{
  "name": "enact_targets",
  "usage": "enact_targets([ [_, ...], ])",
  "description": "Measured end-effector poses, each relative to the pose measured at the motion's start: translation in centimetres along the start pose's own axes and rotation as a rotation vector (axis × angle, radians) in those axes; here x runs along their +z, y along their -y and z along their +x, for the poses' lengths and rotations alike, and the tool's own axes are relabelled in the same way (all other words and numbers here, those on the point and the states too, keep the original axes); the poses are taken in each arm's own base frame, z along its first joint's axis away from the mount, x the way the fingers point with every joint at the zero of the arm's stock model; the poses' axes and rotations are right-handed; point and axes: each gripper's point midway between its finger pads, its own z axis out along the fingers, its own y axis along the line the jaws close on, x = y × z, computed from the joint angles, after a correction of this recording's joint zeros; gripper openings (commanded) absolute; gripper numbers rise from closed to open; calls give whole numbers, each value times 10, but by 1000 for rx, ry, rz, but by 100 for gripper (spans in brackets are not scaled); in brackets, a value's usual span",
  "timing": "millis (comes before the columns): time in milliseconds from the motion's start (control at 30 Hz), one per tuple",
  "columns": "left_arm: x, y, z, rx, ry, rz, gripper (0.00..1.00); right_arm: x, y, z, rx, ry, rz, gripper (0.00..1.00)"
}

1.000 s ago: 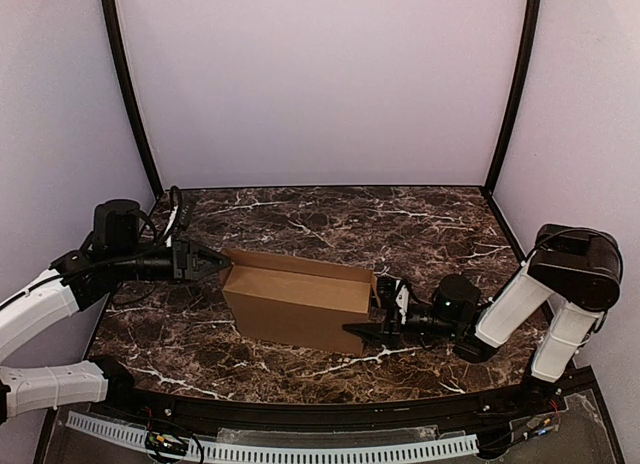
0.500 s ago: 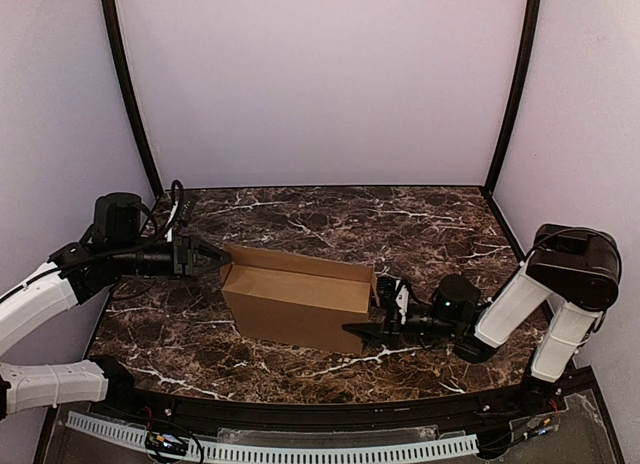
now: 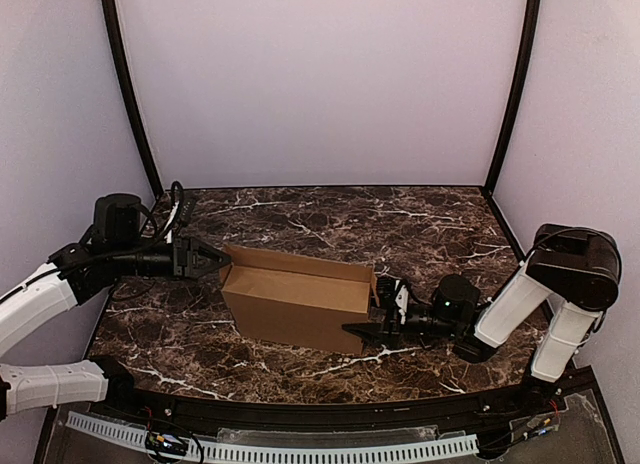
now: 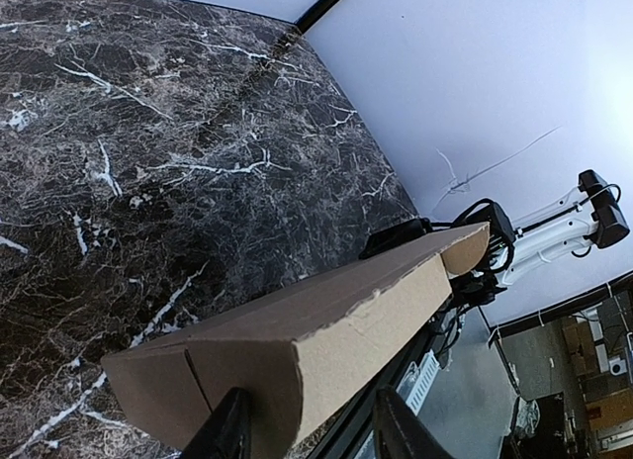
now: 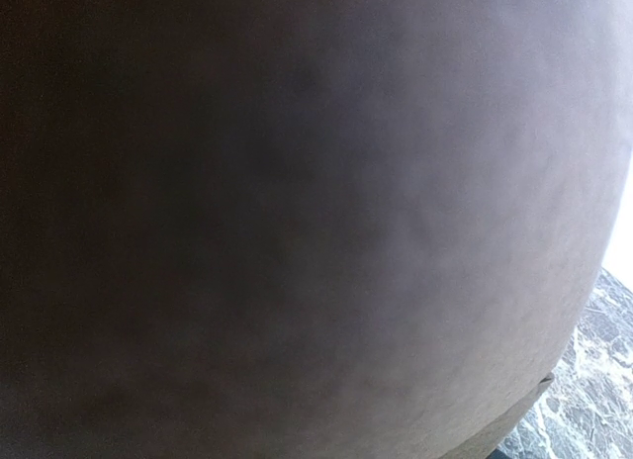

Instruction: Fold the paper box

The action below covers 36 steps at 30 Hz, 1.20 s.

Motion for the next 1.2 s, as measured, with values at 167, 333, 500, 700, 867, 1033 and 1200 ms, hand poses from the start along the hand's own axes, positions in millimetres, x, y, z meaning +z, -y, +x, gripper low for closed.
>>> enact_targets([
  [167,0,-3,5,-3,-6,-5,40,1,0,0,0,-2,0,61],
  [333,-1,-2,7,-8,-7,-3,39,2,1,0,-2,-4,-1,61],
  [500,-1,-2,7,-15,-7,-2,39,3,2,0,-3,-5,-1,61],
  [700,-1,-2,7,-13,-6,-4,38,4,2,0,-2,-5,-1,61],
  [867,-1,-5,9,2,-12,-16,36,4,2,0,-2,-5,-1,61],
  [1033,-2,-13,16,18,-37,-57,31,4,2,0,-2,-5,-1,61],
  [1200,-2,-20,22,20,-54,-86,30,4,2,0,-2,-5,-1,62],
])
